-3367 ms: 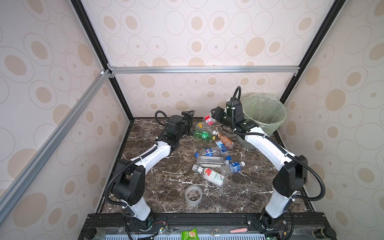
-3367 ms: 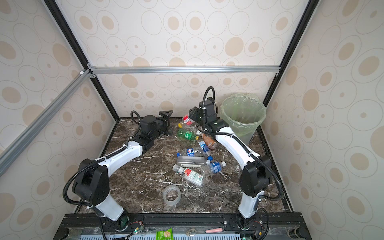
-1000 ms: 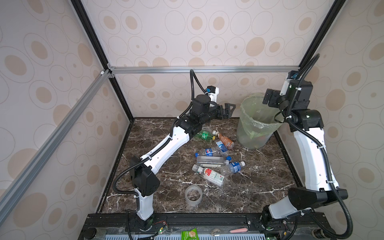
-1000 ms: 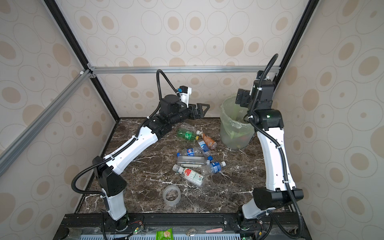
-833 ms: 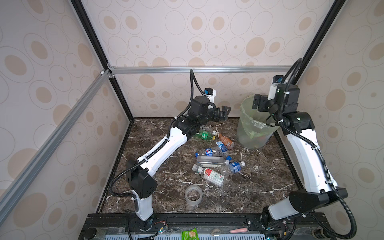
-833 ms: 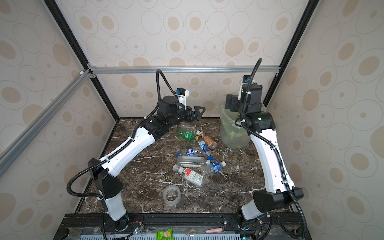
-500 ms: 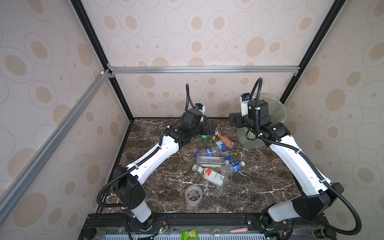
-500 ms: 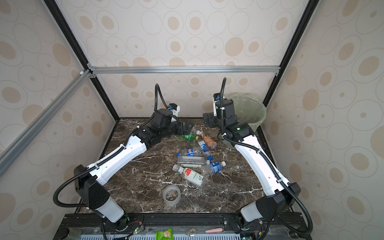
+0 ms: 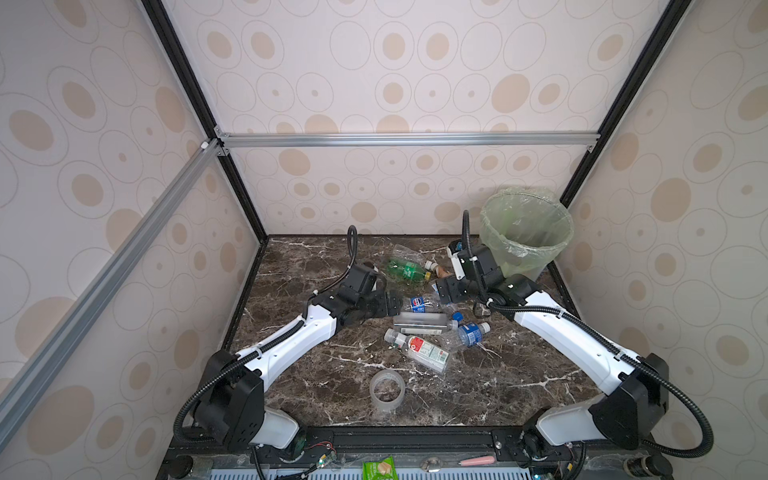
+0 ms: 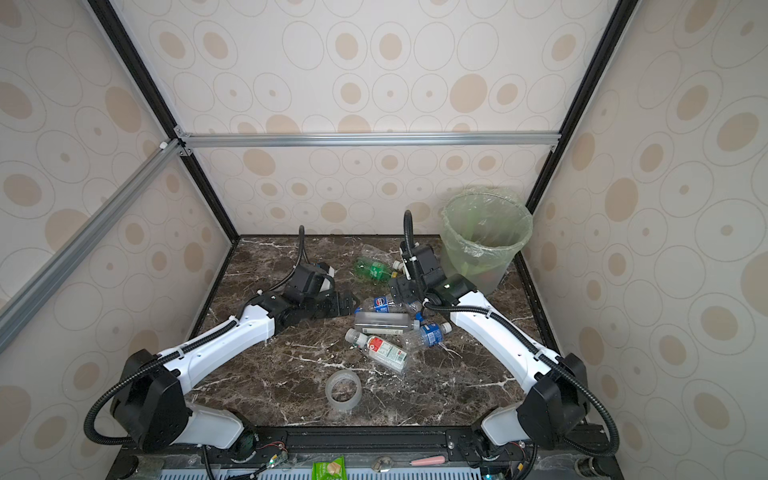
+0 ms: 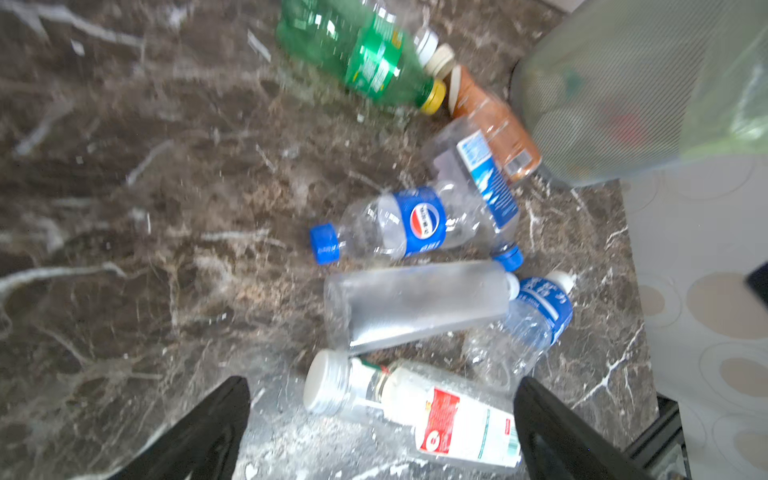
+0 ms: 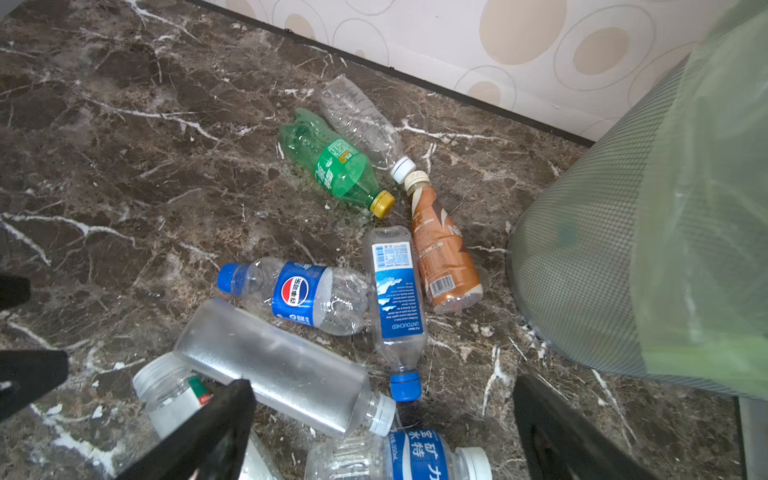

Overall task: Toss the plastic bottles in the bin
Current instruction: 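Lower the right gripper onto the white-capped red-label bottle while the left lowers beside it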

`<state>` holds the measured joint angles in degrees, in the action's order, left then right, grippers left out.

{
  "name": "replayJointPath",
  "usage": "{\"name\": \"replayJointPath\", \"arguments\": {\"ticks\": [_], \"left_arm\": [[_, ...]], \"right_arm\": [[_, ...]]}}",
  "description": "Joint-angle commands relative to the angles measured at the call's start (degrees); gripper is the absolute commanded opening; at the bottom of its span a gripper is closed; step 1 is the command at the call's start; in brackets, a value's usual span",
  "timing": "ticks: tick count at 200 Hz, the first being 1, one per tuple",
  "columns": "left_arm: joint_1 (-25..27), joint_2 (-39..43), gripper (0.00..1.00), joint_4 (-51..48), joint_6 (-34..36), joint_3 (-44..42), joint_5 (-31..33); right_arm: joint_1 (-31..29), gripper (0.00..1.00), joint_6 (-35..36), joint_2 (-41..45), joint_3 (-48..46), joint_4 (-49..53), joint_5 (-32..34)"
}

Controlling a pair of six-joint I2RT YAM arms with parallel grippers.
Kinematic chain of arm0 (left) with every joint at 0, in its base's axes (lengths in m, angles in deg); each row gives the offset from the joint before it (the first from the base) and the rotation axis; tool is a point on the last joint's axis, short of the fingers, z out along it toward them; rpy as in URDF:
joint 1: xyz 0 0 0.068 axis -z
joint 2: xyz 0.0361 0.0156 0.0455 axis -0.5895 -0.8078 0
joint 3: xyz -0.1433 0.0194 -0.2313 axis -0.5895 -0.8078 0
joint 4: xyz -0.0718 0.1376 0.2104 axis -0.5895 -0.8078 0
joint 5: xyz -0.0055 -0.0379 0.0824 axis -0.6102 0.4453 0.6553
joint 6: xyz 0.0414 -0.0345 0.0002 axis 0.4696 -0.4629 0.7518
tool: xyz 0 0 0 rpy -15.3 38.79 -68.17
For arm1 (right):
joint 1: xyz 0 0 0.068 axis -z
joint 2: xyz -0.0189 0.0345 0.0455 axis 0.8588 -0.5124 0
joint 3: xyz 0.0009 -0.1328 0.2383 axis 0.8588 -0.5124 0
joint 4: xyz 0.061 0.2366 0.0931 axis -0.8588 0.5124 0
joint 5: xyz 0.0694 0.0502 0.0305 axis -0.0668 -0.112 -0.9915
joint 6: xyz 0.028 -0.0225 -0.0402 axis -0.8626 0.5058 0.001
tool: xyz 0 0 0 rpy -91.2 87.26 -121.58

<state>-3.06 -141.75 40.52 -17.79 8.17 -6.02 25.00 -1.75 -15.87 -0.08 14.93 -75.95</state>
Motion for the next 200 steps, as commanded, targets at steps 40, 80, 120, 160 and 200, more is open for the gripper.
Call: {"name": "replayJointPath", "arguments": {"ticks": [40, 80, 120, 160, 200], "left_arm": [[-0.4, 4.4, 0.99, 9.4, -9.9, -9.9, -7.0], [-3.8, 7.2, 0.99, 15.3, -13.5, -15.9, -10.9], [-6.6, 10.0, 0.99, 15.6, -13.1, -16.9, -11.4], [-7.4, 10.1, 0.99, 17.0, -12.9, -18.2, -12.1], [-7.6, 10.5, 0.99, 21.2, -14.6, -20.8, -13.0]], "right_arm": [[-6.4, 1.0, -0.2, 2.7, -5.6, 1.0, -1.7], [-12.2, 0.98, -1.4, 2.0, -10.0, 1.8, -2.9], [-15.0, 0.9, -1.8, 0.1, -12.9, 0.8, -5.4], [-15.6, 0.82, -2.5, -2.4, -14.8, -0.7, -8.2], [-15.9, 0.78, -1.8, -4.8, -15.9, -1.5, -8.4]]}}
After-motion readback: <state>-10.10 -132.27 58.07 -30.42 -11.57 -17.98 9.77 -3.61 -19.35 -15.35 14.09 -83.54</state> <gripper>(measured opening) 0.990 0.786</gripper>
